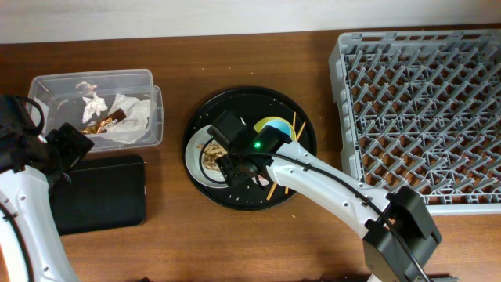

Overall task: Sort waste into correct bins and load items into the dishwasher rack
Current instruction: 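Reach the right gripper to the pink cup and grasp it, then carry the pink cup to the dish rack and place it upside down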

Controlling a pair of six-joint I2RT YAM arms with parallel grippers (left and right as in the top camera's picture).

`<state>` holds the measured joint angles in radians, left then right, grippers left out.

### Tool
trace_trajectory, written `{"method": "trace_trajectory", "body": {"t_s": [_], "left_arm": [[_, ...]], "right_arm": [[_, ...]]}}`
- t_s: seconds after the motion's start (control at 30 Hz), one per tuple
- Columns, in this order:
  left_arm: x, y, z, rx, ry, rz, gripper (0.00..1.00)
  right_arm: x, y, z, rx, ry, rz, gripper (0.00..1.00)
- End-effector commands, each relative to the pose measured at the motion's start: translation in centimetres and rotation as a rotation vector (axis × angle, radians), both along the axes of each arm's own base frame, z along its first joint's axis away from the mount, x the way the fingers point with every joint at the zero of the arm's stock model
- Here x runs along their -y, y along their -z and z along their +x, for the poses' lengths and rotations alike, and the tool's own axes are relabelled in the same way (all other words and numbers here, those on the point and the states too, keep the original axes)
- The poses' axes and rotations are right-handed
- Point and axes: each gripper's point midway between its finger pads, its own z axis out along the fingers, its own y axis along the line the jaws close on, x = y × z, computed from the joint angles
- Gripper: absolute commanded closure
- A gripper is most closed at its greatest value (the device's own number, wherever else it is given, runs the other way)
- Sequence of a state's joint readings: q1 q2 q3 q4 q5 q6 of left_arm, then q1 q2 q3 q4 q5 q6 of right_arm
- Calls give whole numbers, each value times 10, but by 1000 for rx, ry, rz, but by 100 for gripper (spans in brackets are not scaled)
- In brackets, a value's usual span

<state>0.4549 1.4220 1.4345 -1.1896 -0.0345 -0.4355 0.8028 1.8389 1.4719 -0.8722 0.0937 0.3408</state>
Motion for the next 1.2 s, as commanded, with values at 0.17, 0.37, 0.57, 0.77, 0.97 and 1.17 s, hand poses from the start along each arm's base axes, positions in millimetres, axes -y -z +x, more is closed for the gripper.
{"method": "trace_trajectory", "body": {"t_s": [0.17, 0.37, 0.57, 0.77, 0.97, 1.17], "left_arm": [[-3, -7, -1, 17, -15, 12, 1], [-3, -7, -1, 17, -16, 12, 1], [-3, -7, -1, 17, -15, 12, 0], [-3, -7, -1, 17, -15, 12, 1], [-3, -7, -1, 17, -16, 12, 1], [-3, -7, -1, 17, -15, 12, 1]], "right_arm": [[12, 31, -4, -51, 24, -95, 39], [20, 41, -10, -70, 26, -126, 45], [12, 40, -15, -107, 36, -80, 51], [10, 35, -15, -109, 35, -74, 83], [-7, -4, -9, -107, 22, -12, 96], [56, -152, 45, 10, 160, 76, 96]]}}
